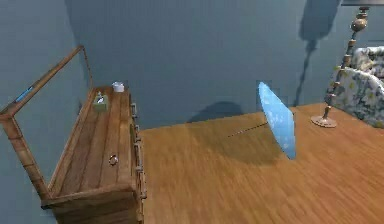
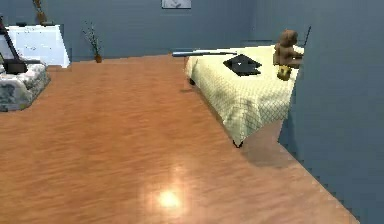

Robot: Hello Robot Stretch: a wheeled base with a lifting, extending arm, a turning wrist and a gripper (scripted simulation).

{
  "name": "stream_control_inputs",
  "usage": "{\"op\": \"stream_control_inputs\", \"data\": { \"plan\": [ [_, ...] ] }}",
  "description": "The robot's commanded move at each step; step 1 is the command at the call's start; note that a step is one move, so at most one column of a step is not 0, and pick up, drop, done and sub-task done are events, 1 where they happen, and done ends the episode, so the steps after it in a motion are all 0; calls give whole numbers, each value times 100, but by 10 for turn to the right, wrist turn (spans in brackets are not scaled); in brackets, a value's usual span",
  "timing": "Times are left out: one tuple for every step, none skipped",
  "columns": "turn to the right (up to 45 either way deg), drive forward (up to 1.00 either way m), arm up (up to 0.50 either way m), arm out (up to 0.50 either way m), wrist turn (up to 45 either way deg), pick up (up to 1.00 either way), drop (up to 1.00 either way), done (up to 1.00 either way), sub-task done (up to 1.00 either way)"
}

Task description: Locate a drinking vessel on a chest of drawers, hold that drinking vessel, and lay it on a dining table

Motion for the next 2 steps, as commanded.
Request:
{"op": "stream_control_inputs", "data": {
  "plan": [
    [0,90,0,0,0,0,0,0,0],
    [-90,0,0,0,0,0,0,0,0]
  ]
}}
